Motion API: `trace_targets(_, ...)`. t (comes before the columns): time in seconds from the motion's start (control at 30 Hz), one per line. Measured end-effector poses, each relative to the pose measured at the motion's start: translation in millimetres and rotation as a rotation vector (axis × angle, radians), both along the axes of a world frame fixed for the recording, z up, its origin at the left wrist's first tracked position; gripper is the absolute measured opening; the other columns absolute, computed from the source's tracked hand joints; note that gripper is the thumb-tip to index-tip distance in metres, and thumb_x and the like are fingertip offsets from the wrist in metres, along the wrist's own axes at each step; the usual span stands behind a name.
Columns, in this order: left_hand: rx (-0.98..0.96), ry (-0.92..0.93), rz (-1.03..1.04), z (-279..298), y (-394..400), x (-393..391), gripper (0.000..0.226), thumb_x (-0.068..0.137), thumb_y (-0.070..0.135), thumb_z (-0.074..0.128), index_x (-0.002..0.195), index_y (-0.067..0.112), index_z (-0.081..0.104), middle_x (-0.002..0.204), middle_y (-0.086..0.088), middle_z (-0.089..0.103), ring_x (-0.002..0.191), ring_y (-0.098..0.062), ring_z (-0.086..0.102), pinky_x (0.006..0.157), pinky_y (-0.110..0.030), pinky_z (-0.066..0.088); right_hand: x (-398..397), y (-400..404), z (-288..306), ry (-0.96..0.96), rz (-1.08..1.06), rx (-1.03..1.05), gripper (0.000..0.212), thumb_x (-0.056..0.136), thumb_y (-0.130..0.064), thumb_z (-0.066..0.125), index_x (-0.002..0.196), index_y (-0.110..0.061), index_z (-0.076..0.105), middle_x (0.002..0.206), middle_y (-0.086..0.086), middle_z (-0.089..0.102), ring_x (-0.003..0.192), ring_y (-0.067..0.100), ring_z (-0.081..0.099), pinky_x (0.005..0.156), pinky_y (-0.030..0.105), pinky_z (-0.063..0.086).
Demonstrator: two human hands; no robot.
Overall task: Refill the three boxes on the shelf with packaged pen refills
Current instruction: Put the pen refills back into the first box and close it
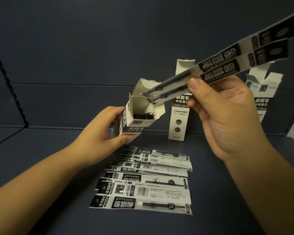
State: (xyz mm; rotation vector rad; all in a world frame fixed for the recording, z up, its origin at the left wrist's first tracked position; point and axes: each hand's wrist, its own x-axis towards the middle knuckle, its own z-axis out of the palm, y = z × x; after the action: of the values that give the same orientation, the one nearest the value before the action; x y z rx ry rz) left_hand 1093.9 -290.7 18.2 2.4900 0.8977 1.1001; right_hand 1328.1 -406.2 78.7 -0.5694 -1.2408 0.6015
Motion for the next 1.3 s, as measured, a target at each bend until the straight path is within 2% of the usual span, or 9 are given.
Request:
trace_targets(0.23,0.022,0.028,-0.027,0,-1,0,0.065,0.078,0.042,0.074,0.138,0.03,0.051,0.127,0.023,0.054,0.123,-0.005,0.055,0.103,-0.035,0.05,-5,2,-6,-0.19,-0.051,0.011,0.023,0.089,0.001,0.07,0.095,-0.021,0.074,0.093,-0.007,0.078,0.092,0.008,0.071,0.085,0.023,0.054)
trace_targets(0.33,0.047,0.045,-0.021,0,-1,0,0.064,0.08,0.034,0.079,0.138,0.029,0.051,0.127,0.023,0.054,0.123,-0.004,0.054,0.103,-0.034,0.049,-6,3,-10,-0.275,-0.107,-0.073,0.017,0.088,-0.005,0.074,0.092,-0.022,0.076,0.089,-0.005,0.078,0.08,0.006,0.07,0.074,0.022,0.054)
trace_targets(0.43,0.054,0.056,-0.015,0,0,1,0.065,0.08,0.034,0.079,0.139,0.03,0.051,0.127,0.023,0.053,0.124,-0.003,0.053,0.104,-0.032,0.049,-7,6,-15,-0.367,-0.192,-0.149,0.005,0.088,-0.019,0.078,0.086,-0.024,0.078,0.086,0.001,0.077,0.07,0.006,0.065,0.07,0.034,0.054)
trace_targets(0.67,0.079,0.08,-0.018,0,-2,2,0.06,0.08,0.035,0.078,0.135,0.031,0.053,0.125,0.022,0.054,0.122,-0.005,0.052,0.103,-0.033,0.048,-10,11,-21,-0.461,-0.154,-0.33,0.036,0.081,-0.022,0.083,0.115,-0.022,0.069,0.112,-0.002,0.072,0.101,0.012,0.071,0.092,0.044,0.058)
trace_targets(0.73,0.081,0.077,-0.018,0,-2,3,0.06,0.08,0.033,0.079,0.134,0.03,0.054,0.125,0.021,0.054,0.122,-0.005,0.053,0.102,-0.033,0.048,-10,12,-20,-0.526,-0.144,-0.325,0.026,0.082,-0.024,0.082,0.107,-0.029,0.074,0.121,-0.007,0.066,0.108,0.011,0.067,0.095,0.047,0.056)
trace_targets(0.9,0.06,0.042,-0.028,-1,0,2,0.063,0.081,0.031,0.08,0.137,0.029,0.052,0.126,0.02,0.054,0.123,-0.007,0.053,0.104,-0.037,0.048,-7,9,-16,-0.552,-0.109,-0.213,0.022,0.082,-0.024,0.081,0.103,-0.031,0.077,0.122,-0.012,0.066,0.115,0.008,0.064,0.098,0.039,0.055)
trace_targets(1.0,0.058,0.048,-0.021,-2,1,2,0.065,0.081,0.034,0.079,0.139,0.029,0.05,0.128,0.02,0.054,0.124,-0.007,0.053,0.103,-0.038,0.049,-4,10,-15,-0.554,-0.14,-0.164,0.011,0.087,-0.026,0.078,0.096,-0.033,0.079,0.122,-0.012,0.065,0.117,0.011,0.063,0.095,0.045,0.055)
trace_targets(1.17,0.071,0.059,-0.029,-2,1,2,0.064,0.081,0.033,0.078,0.139,0.028,0.051,0.127,0.019,0.054,0.124,-0.008,0.053,0.103,-0.036,0.049,-12,9,-19,-0.649,-0.161,-0.238,0.009,0.086,-0.026,0.077,0.09,-0.033,0.079,0.119,-0.017,0.064,0.104,0.004,0.064,0.084,0.018,0.052)
trace_targets(1.3,0.065,0.054,-0.019,-2,1,2,0.066,0.081,0.034,0.079,0.139,0.027,0.051,0.128,0.018,0.054,0.123,-0.008,0.053,0.103,-0.036,0.049,-10,7,-16,-0.602,-0.229,-0.16,0.012,0.087,-0.026,0.078,0.097,-0.032,0.077,0.119,-0.013,0.064,0.112,0.005,0.062,0.088,0.019,0.051)
